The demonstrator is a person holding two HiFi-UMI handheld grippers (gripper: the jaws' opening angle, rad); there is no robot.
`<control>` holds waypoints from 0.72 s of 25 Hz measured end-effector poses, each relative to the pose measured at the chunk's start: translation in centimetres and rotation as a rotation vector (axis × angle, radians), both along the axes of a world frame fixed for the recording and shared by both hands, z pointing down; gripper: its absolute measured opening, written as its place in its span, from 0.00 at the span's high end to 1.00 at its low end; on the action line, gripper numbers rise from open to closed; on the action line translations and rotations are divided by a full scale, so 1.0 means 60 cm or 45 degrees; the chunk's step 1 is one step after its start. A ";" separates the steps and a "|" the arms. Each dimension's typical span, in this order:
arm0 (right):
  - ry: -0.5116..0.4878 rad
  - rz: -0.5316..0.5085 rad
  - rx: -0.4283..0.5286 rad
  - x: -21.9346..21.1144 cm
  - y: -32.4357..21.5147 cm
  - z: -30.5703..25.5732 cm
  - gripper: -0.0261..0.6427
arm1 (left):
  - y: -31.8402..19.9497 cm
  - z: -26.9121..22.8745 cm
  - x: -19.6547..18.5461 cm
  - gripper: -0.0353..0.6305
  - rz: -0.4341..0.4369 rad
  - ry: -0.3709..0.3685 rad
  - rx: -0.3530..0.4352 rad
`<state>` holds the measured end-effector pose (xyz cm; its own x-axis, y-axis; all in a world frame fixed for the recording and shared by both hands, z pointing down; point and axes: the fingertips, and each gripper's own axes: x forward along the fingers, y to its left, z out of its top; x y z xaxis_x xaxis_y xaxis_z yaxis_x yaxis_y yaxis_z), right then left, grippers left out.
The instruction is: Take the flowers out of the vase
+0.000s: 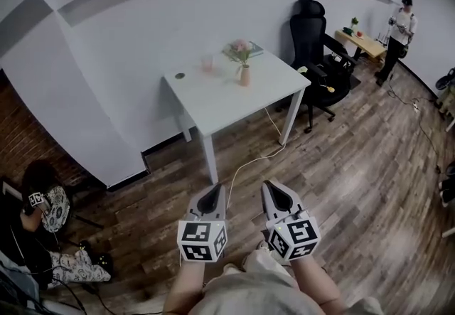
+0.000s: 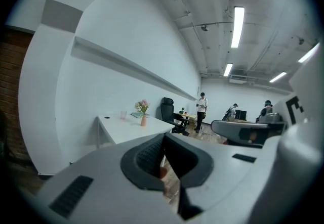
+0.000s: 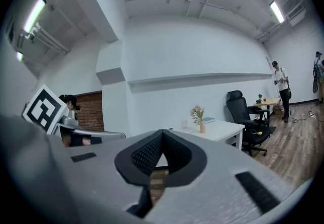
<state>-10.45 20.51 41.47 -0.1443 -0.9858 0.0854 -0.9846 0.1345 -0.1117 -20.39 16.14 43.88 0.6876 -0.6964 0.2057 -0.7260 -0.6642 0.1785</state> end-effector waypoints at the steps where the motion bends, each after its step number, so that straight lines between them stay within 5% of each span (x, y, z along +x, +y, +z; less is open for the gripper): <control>1: -0.009 -0.001 0.001 0.000 -0.001 -0.001 0.96 | -0.001 -0.002 0.000 0.94 -0.002 0.002 0.000; 18: -0.069 -0.008 -0.010 0.050 -0.062 0.013 0.96 | -0.063 0.009 0.020 0.94 -0.073 -0.042 0.010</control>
<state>-7.46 16.79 42.22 -0.1550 -0.9843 0.0849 -0.9762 0.1394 -0.1662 -19.21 12.37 44.44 0.6393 -0.7362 0.2220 -0.7685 -0.6223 0.1492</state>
